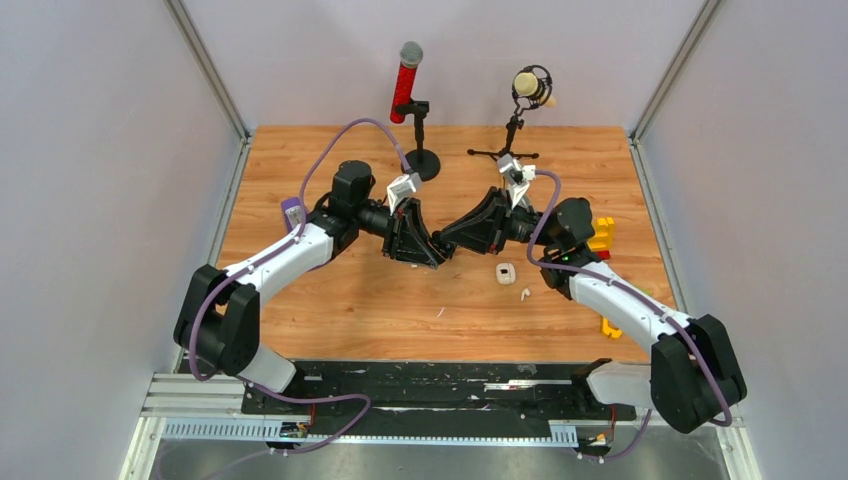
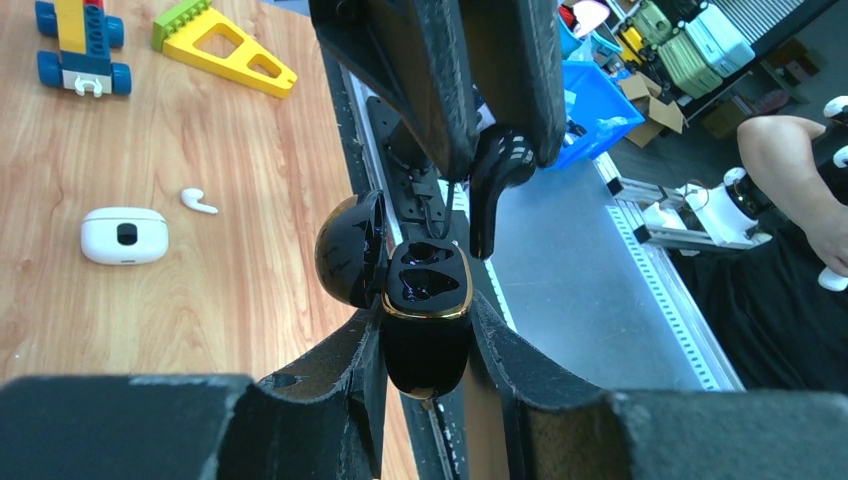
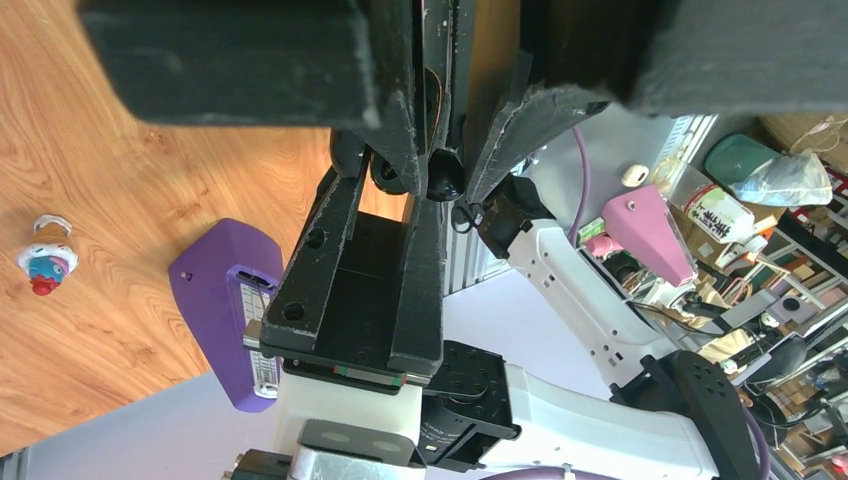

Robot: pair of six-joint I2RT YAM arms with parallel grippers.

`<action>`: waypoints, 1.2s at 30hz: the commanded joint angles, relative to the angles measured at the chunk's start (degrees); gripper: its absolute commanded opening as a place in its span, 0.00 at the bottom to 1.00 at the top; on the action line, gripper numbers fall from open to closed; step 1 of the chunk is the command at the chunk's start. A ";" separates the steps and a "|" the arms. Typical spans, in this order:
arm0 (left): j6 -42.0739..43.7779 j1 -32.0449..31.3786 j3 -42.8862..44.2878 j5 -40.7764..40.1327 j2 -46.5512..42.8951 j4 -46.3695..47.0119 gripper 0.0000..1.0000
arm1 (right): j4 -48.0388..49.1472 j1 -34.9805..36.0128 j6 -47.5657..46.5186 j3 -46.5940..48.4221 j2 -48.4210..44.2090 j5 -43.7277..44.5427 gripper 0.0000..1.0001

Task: Insert the wireless bluetooth earbuds into the charging case
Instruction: Insert the left earbud into the left side groove of the charging case.

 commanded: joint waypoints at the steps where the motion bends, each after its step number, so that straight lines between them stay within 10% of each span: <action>1: -3.02 0.34 0.46 1.04 -2.34 4.53 0.00 | 2.93 0.87 -1.50 1.30 0.65 1.19 0.00; 22: -11.46 0.70 -2.14 0.68 -2.76 14.76 0.00 | -3.52 1.69 -8.90 3.29 1.53 3.91 0.00; 36: -27.96 1.44 -6.95 -1.99 -2.84 40.84 0.00 | -5.79 1.69 -9.43 4.75 1.81 3.91 0.00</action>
